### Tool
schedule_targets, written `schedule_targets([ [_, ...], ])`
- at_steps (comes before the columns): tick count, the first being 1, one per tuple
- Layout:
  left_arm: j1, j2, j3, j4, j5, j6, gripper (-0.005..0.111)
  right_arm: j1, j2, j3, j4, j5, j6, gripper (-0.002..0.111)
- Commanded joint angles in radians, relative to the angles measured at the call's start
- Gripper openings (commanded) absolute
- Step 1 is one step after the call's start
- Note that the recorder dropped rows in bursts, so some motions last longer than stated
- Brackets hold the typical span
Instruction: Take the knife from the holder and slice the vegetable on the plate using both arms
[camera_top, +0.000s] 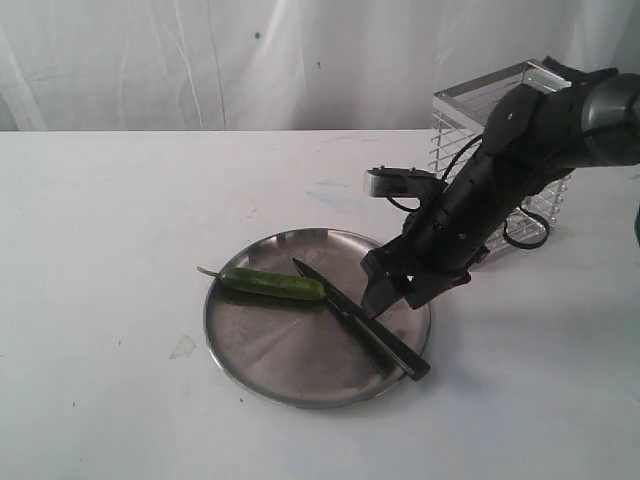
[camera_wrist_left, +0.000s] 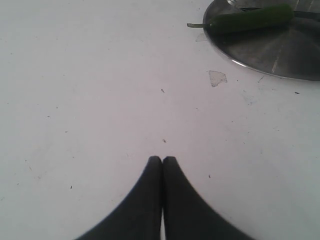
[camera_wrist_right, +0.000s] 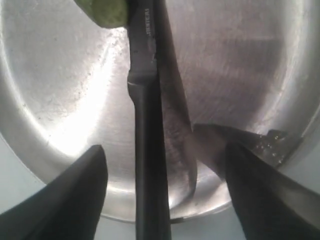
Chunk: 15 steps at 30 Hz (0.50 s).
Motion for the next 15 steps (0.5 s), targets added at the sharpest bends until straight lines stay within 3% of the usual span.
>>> schedule_targets([
  [1,-0.004,-0.004,0.004,-0.011,0.008,-0.006,0.0,-0.005,0.017,-0.004,0.004,0.008,-0.002,0.063],
  [15,-0.004,-0.004,0.004,-0.011,0.008,-0.006,0.0,-0.003,0.05,-0.004,0.1,0.083,-0.1,0.063],
])
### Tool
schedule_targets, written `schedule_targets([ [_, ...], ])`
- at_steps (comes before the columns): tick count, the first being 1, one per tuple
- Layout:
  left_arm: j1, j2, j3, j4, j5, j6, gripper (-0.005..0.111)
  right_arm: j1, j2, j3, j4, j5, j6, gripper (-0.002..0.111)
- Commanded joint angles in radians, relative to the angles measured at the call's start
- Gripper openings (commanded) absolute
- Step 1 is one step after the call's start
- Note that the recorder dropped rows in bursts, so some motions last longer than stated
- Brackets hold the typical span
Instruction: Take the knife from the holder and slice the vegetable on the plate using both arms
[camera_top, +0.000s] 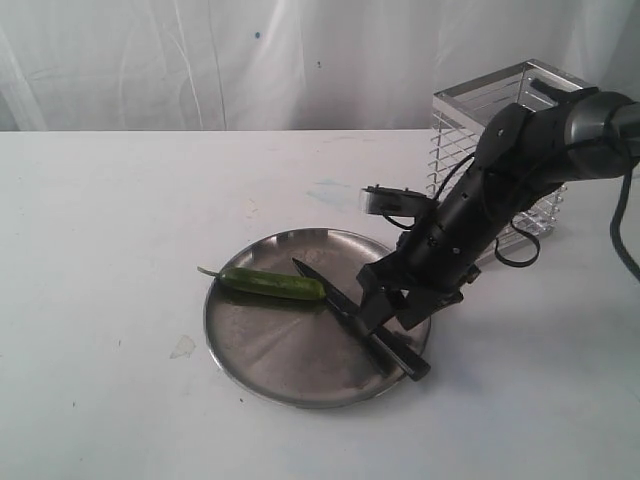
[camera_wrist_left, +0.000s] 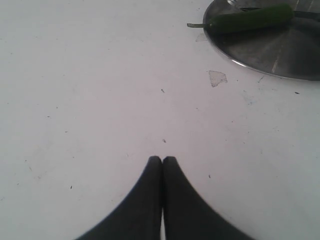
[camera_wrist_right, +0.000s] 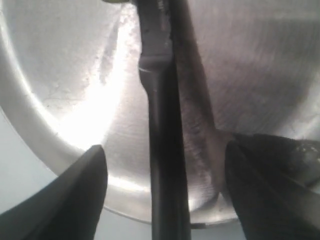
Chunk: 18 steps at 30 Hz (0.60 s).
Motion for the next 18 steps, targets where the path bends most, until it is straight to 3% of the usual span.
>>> schedule_targets([
  [1,-0.004,-0.004,0.004,-0.011,0.008,-0.006,0.0,-0.001,-0.003,-0.002,0.039,0.018,-0.041,0.063],
  [18,-0.004,-0.004,0.004,-0.011,0.008,-0.006,0.0,-0.001,-0.003,0.006,0.039,0.022,-0.041,0.063],
])
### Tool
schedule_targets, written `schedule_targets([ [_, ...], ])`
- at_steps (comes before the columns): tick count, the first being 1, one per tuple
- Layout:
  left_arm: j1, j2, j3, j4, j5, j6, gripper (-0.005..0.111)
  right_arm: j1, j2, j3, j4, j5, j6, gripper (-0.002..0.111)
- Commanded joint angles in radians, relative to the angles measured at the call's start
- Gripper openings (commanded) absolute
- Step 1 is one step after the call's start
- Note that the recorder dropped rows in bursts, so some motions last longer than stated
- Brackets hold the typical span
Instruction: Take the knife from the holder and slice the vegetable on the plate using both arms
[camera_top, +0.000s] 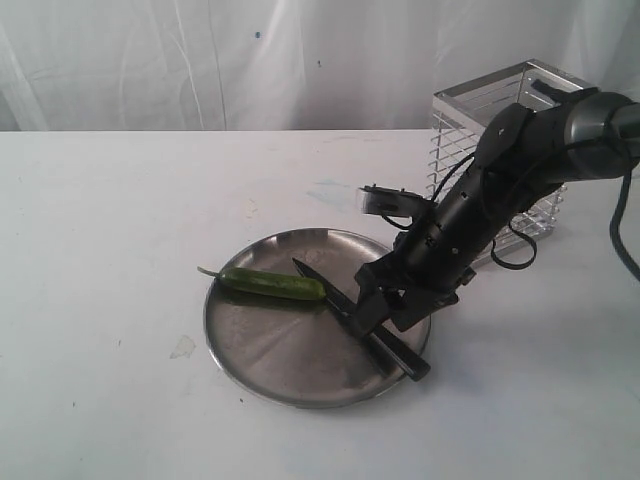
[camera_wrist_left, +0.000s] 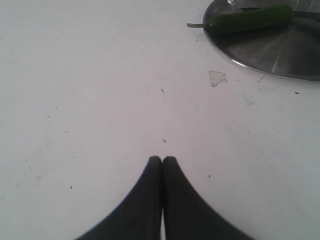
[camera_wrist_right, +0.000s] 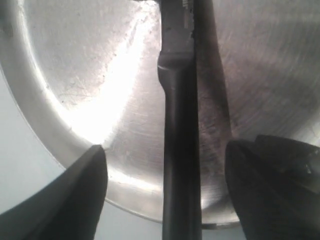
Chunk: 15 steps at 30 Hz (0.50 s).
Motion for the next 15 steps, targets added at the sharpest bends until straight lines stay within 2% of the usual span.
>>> schedule_targets([
  [1,-0.004,-0.004,0.004,-0.011,0.008,-0.006,0.0,-0.001,-0.003,0.006,0.011,0.006,-0.014,0.063],
  [15,-0.004,-0.004,0.004,-0.011,0.008,-0.006,0.0,0.037,-0.003,0.006,-0.045,-0.044,-0.012,0.063],
])
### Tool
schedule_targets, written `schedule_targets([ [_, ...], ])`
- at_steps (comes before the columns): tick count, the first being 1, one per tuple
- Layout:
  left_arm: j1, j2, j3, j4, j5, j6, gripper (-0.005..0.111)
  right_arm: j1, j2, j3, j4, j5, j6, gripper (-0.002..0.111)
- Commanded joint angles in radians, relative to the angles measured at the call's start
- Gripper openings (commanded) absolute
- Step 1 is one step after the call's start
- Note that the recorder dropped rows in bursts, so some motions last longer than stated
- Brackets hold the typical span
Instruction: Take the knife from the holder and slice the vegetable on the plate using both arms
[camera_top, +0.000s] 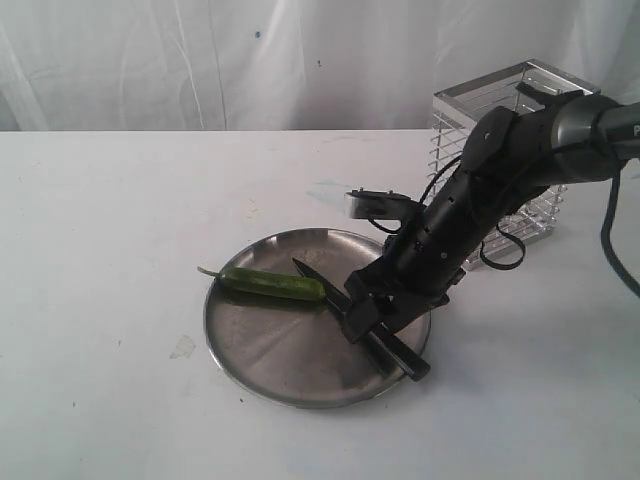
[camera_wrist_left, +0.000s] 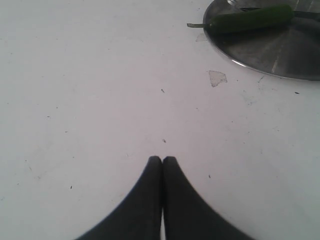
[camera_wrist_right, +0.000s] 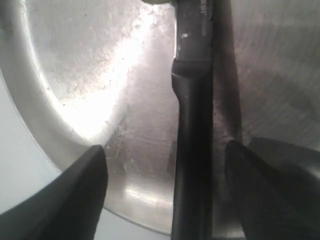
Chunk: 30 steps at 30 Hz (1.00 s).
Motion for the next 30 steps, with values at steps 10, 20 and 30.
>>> schedule_targets([
  [10,-0.004,-0.004,0.004,-0.011,0.008,-0.006,0.0,0.003,-0.003,0.019,-0.018,-0.018,-0.011,0.063],
  [20,-0.004,-0.004,0.004,-0.011,0.008,-0.006,0.0,0.005,-0.003,0.019,-0.021,-0.016,-0.011,0.052],
  [30,-0.004,-0.004,0.004,-0.011,0.008,-0.006,0.0,0.005,-0.003,0.019,-0.032,-0.016,-0.011,0.052],
])
